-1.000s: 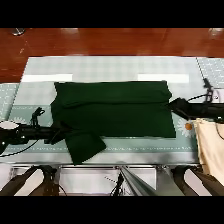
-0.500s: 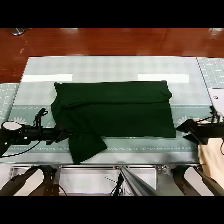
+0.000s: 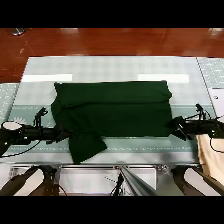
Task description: Fold the shirts.
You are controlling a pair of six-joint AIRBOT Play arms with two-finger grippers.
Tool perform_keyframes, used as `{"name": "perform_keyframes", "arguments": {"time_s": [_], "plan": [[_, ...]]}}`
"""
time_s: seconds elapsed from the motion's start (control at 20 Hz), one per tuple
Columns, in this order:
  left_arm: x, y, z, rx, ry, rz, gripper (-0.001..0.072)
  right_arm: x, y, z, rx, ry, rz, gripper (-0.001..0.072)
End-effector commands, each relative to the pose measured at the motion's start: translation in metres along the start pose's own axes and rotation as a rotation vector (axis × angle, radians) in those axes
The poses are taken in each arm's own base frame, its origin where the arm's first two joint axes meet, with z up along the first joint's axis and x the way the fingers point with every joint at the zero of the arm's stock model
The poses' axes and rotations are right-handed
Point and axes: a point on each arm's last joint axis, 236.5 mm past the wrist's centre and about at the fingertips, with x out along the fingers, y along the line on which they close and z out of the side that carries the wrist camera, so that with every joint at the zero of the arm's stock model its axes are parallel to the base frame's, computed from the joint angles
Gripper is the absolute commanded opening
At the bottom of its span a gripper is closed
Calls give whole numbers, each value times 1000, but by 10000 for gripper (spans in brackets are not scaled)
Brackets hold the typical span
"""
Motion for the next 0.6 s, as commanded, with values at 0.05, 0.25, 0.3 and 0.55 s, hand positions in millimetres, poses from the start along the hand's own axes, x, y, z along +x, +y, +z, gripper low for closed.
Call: {"name": "perform_keyframes", "arguments": {"time_s": [0.05,0.25,0.3,0.55], "plan": [[0,1,4,5,-16,5,24,8,10,10,-11,-20,59,345],[-7,-14,14,19,-43,-45,24,2,25,10,-116,4,107,28],[-16,-29,25,58,-63,-81,24,-6,32,19,-139,-15,109,28],[-72,-78,106,184,-291,-97,24,-58,90,83,-241,-158,183,28]]}}
